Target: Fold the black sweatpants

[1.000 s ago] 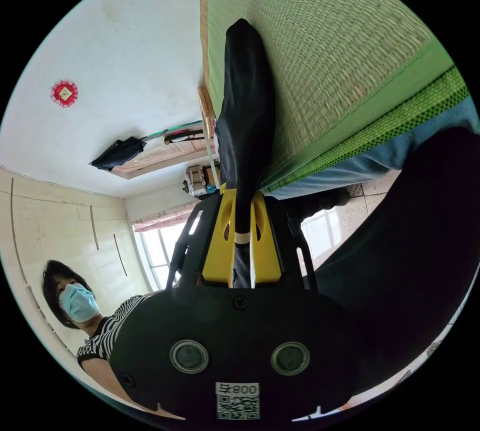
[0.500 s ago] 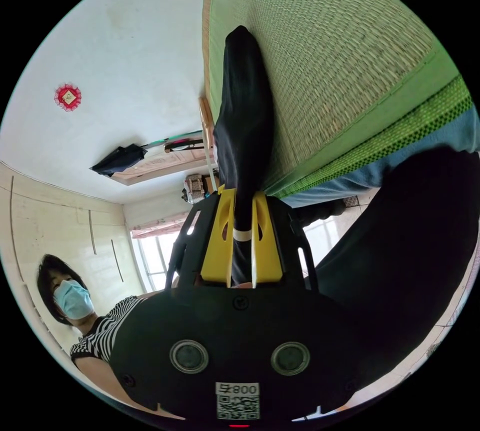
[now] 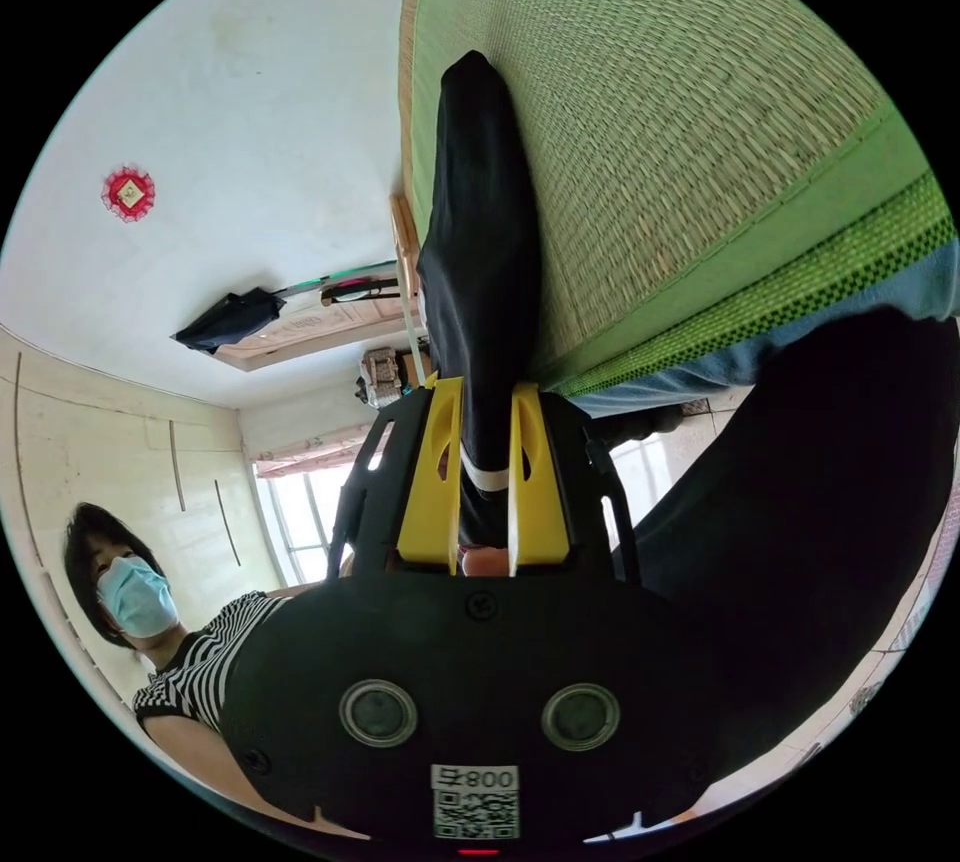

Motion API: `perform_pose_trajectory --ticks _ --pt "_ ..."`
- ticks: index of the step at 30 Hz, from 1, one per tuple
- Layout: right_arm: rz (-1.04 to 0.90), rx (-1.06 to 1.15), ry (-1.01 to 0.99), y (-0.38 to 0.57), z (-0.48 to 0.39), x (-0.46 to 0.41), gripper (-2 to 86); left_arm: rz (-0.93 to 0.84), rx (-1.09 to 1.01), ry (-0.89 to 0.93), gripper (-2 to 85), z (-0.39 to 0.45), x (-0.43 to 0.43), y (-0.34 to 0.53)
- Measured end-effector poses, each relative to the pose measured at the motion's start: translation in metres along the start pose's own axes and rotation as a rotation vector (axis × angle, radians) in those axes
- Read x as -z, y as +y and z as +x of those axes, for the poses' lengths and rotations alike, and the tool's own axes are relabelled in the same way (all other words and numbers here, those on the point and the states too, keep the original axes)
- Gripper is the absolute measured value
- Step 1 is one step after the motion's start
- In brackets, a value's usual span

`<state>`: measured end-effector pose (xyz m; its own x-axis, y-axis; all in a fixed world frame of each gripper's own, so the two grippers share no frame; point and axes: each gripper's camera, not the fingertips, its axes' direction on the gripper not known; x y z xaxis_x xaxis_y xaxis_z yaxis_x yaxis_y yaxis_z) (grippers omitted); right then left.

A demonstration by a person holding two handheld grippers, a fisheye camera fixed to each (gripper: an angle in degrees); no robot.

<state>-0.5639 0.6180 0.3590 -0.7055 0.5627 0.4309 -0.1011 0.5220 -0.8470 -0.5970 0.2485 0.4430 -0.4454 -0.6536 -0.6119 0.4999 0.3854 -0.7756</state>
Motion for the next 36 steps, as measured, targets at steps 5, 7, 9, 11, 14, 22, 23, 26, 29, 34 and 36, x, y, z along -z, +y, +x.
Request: perform_pose_trajectory --ticks 5,7,9,11,14,22,23,26,29,34,36 --pt "-0.003 0.0 0.015 -0.008 0.004 0.005 8.0 0.009 -0.006 -0.005 10.4 0.008 -0.018 -0.006" --pt "-0.017 0.0 0.018 -0.012 0.005 0.004 8.3 0.013 -0.006 -0.004 10.6 0.011 -0.025 -0.009" --pt "-0.039 0.001 0.027 -0.018 0.006 0.001 8.6 0.016 -0.008 -0.002 10.8 0.014 -0.033 -0.012" --pt "-0.042 -0.001 0.028 -0.023 0.008 0.0 8.8 0.021 -0.008 -0.001 11.0 0.018 -0.043 -0.015" --pt "-0.045 -0.011 0.012 -0.031 0.012 0.001 9.0 0.029 -0.014 -0.004 11.4 0.023 -0.056 -0.017" --pt "-0.048 -0.021 0.012 -0.049 0.02 0.013 9.2 0.053 -0.012 0.004 11.6 0.033 -0.096 -0.022" --pt "-0.048 -0.021 0.014 -0.052 0.021 0.016 9.2 0.051 -0.013 0.006 11.6 0.035 -0.104 -0.023" --pt "-0.047 -0.02 0.008 -0.058 0.023 0.025 9.3 0.045 -0.014 0.012 11.6 0.04 -0.126 -0.026" --pt "-0.045 -0.019 0.012 -0.063 0.024 0.036 9.3 0.043 -0.019 0.009 11.5 0.046 -0.148 -0.029" --pt "-0.058 -0.027 0.019 -0.077 0.028 0.047 8.8 0.03 -0.012 -0.002 9.5 0.052 -0.19 -0.034" --pt "-0.076 -0.026 0.024 -0.085 0.028 0.051 7.5 0.031 -0.01 0.009 8.3 0.054 -0.206 -0.034"
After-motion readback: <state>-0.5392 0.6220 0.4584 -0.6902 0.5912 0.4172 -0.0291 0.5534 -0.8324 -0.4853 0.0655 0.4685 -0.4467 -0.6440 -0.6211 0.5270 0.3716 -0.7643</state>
